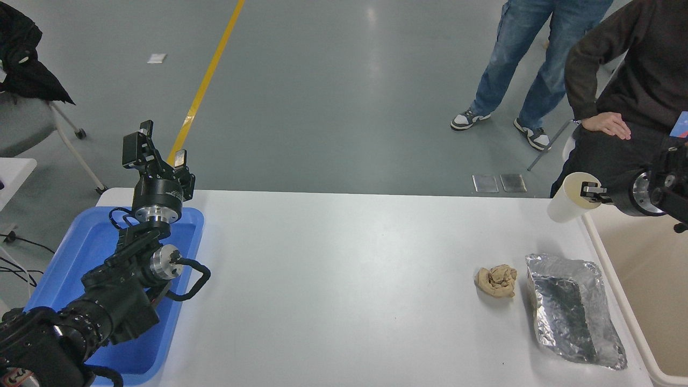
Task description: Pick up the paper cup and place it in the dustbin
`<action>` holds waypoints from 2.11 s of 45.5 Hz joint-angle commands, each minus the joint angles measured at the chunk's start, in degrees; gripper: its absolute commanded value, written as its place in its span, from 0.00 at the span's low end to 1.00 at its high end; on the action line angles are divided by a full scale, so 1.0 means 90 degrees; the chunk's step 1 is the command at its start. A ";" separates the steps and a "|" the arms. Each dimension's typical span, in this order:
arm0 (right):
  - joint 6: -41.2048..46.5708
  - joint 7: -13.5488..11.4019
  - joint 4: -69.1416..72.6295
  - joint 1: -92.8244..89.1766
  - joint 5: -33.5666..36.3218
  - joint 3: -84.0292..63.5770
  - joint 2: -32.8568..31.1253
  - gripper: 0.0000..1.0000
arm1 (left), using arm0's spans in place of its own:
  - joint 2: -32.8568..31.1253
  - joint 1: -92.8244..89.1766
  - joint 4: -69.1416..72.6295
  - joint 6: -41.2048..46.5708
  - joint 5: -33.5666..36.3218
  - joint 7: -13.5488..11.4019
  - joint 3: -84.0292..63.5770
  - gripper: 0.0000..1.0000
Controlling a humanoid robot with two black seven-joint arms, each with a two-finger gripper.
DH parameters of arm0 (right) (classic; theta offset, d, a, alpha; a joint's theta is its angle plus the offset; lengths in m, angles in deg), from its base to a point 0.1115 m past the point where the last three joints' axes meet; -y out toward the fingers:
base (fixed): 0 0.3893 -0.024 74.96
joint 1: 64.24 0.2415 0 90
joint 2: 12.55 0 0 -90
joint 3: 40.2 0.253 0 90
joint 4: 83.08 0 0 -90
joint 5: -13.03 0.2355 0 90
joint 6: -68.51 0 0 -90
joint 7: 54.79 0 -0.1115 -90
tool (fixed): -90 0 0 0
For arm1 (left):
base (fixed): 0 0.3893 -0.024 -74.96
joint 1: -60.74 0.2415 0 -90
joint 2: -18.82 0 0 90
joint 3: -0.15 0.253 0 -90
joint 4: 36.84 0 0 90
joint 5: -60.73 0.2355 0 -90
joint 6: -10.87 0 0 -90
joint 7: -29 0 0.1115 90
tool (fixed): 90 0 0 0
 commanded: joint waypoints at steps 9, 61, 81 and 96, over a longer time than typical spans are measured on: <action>0.1652 0.0020 0.1922 0.3336 0.0018 -0.1622 -0.0605 0.00 | 0.0009 0.0000 0.0000 0.0000 0.0000 0.0000 -0.0009 1.00; 0.1605 0.0030 0.1574 0.3564 -0.0763 -0.3020 -0.1307 0.00 | 0.0029 0.0000 0.0000 0.0000 0.0009 0.0019 -0.0019 1.00; -0.0582 0.0567 -0.0195 0.0273 -0.0783 -0.2629 -0.1650 0.00 | 0.0029 0.0000 0.0000 0.0000 0.0000 0.0010 -0.0009 1.00; -0.1822 0.0450 -0.0313 -0.1885 -0.0715 -0.0794 -0.1426 0.00 | 0.0019 0.0000 0.0000 0.0000 0.0000 0.0009 -0.0009 1.00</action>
